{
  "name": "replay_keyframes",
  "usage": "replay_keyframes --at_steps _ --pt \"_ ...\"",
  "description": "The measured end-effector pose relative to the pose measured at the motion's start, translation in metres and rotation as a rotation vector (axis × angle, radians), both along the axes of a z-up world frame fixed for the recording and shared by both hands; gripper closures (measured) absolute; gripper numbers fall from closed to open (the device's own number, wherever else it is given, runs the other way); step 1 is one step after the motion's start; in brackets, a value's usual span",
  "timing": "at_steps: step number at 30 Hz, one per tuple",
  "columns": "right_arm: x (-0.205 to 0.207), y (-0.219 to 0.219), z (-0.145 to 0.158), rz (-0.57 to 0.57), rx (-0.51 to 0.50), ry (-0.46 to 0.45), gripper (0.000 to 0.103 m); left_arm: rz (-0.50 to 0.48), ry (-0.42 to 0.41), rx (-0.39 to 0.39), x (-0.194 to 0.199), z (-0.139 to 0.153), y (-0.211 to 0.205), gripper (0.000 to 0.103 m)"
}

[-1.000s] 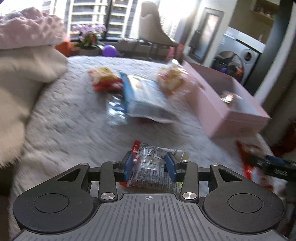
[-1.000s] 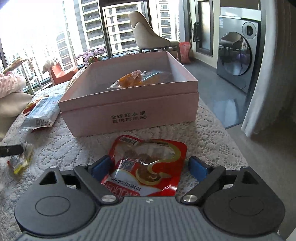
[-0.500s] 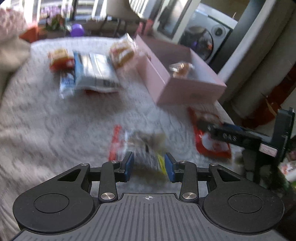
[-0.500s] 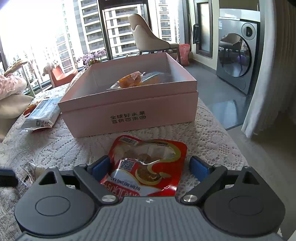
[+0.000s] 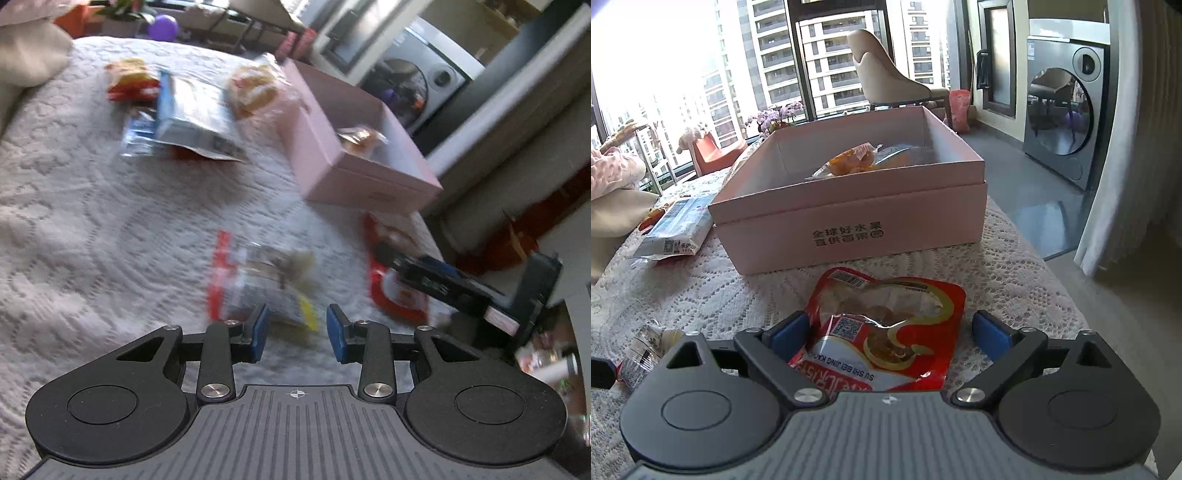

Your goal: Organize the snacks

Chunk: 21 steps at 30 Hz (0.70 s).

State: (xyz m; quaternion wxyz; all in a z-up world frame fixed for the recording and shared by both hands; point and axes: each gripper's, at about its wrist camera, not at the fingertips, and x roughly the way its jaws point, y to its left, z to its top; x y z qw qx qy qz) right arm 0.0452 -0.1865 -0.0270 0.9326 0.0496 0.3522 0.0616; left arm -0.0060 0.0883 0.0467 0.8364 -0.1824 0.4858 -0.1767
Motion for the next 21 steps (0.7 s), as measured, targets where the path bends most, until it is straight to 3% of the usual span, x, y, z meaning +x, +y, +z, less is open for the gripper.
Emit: replay_keyframes --at_steps 4,7,13,21 --pt "0.0 0.0 0.0 0.001 0.004 -0.001 0.007 -0.068 0.047 -0.004 0.001 -0.007 -0.012 0.065" --pt "0.0 -0.001 0.0 0.001 0.016 -0.004 0.007 0.017 0.047 0.061 0.008 -0.014 -0.005 0.065" --pt "0.0 -0.001 0.0 0.001 0.022 -0.006 0.006 0.185 -0.035 0.154 0.028 -0.011 0.012 0.065" --pt "0.001 0.0 0.0 0.005 0.021 -0.005 0.005 0.133 -0.116 0.263 0.041 -0.011 -0.021 0.061"
